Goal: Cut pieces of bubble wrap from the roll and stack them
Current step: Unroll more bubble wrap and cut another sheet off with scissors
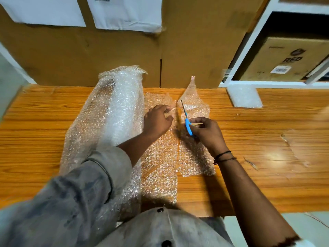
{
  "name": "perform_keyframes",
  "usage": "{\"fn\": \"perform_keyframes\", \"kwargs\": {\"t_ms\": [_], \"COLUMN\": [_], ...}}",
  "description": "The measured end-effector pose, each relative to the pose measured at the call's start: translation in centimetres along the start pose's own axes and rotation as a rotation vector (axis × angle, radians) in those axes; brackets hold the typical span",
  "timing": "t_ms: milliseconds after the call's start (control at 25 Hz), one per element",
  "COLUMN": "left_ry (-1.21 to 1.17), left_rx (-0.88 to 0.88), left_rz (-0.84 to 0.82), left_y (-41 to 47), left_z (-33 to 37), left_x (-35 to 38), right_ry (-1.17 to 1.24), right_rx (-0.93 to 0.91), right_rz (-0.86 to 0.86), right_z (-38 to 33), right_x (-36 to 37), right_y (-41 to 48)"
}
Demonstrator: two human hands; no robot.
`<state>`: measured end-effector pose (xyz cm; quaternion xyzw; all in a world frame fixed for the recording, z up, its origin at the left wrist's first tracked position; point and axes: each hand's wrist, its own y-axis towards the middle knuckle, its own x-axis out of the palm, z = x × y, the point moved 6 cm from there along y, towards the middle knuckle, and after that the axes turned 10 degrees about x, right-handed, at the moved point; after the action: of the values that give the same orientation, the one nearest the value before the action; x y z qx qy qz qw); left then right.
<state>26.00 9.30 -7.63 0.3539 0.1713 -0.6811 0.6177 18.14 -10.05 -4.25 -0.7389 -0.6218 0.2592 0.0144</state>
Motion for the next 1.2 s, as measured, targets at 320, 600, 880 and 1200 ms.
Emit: {"fn": "perform_keyframes", "kwargs": {"t_ms": [320, 600, 880, 1200], "left_ry": [0.349, 0.392, 0.437, 0.264], "left_rx": [0.145, 0.093, 0.207, 0.421], "left_rz": [-0.195, -0.145, -0.003, 0.054], "left_y": [-3.9, -3.3, -4.0, -7.9], "left_z": [3.9, 4.5, 6.4, 8.6], "left_x": [3.0, 3.3, 4.0, 4.4], "right_ry": [0.109, -0.094, -0.587, -1.042], "right_rx": [0.003, -0.060, -0.165, -0.107], "right_rz": [-0.091, -0.061, 0.345, 0.349], "right_z": [-0.3, -0.9, 3.4, 4.2], "right_x": [0.2, -2.6, -9.7, -10.8], "right_y": [0.1, 1.5, -0.9, -2.5]}}
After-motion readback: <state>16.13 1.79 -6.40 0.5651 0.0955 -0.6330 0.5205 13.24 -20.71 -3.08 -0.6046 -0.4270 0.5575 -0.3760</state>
